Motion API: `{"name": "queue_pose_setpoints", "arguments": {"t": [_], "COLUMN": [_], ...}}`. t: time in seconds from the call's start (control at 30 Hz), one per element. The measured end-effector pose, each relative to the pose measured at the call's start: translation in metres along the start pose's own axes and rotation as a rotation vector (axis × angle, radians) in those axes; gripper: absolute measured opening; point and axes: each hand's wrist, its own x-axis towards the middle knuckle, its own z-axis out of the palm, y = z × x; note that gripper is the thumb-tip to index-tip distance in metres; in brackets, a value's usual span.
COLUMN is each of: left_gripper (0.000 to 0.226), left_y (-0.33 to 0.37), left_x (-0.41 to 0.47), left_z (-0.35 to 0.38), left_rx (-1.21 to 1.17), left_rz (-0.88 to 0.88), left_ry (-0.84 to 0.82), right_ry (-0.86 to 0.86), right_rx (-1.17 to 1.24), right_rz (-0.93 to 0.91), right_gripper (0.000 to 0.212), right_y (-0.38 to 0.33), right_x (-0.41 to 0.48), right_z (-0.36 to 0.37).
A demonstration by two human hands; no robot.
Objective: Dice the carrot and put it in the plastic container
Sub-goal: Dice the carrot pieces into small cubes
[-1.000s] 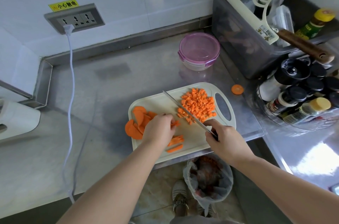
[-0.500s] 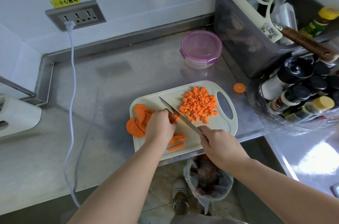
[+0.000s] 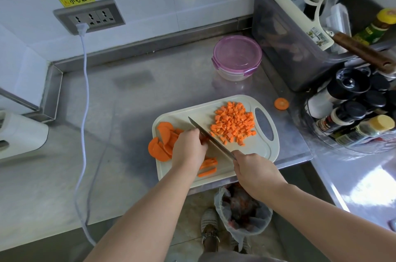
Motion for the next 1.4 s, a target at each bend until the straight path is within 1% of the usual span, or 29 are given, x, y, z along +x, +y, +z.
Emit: {"name": "queue_pose_setpoints", "arguments": {"t": [0.1,0.2,0.33,0.5,0.6,0.8,1.0,1.17,1.3,1.4], "left_gripper": [0.014,0.013,0.014,0.017,0.019,0.016,0.012,0.012,0.010,0.010], "left_y": [-0.002,-0.002,-0.001,-0.003,-0.007,-0.007,-0.002,0.000,0.001,0.000], "left_x": [0.002,0.002,0.006,0.004,0.000,-0.001,0.002,0.002,0.003,0.004], "left_z": [0.002,0.003,0.004,0.005,0.002,0.002,0.000,0.000,0.000,0.000], "left_rx": [0.002,-0.010,-0.042,-0.111,-0.085,-0.064,-0.030,-0.016,-0.003,0.017], "left_rz": [0.005,0.008,0.021,0.019,0.007,-0.026,-0.045,-0.034,-0.022,-0.013], "left_ry": [0.007,0.011,0.025,0.042,0.042,0.036,0.020,0.007,0.007,0.001], "right_ry": [-0.031,-0.034,0.014,0.071,0.054,0.030,0.020,-0.008,-0.036,-0.073], "right_rx": [-0.001,0.073,0.177,0.126,0.102,0.013,0.033,-0.047,-0.036,-0.029], "right_rz": [0.012,0.034,0.062,0.029,0.004,-0.014,0.004,-0.012,0.013,0.031], "right_gripper": [0.027,0.027,0.027,0.026,0.027,0.026,0.027,0.026,0.023,0.028], "right_y": [0.001,0.001,0.002,0.002,-0.002,-0.003,-0.004,-0.005,-0.005,-0.004], "right_x": [0.003,0.004,-0.002,-0.009,-0.013,-0.012,-0.010,-0.008,-0.003,0.001], "right_z": [-0.001,-0.004,-0.011,-0.018,-0.016,-0.010,-0.009,-0.009,-0.006,-0.001]}}
